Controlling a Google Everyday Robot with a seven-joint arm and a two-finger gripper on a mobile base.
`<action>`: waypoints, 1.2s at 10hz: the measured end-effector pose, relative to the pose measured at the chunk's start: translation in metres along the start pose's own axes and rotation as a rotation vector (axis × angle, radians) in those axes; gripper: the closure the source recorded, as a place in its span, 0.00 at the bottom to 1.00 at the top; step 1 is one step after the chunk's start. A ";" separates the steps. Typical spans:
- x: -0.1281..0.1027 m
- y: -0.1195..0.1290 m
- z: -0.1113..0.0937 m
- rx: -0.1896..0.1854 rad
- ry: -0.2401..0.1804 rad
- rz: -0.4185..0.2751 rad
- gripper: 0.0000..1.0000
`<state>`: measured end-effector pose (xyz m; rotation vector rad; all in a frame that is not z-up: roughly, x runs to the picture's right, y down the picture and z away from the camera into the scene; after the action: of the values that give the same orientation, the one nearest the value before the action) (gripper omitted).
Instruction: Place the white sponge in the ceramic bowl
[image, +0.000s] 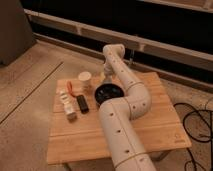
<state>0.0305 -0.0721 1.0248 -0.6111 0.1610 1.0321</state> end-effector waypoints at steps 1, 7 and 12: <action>-0.003 -0.002 -0.002 0.005 -0.014 -0.004 0.35; -0.039 -0.041 -0.003 0.155 -0.159 -0.014 0.35; -0.030 -0.031 0.028 0.112 -0.140 0.064 0.35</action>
<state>0.0369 -0.0912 1.0724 -0.4324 0.1150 1.1158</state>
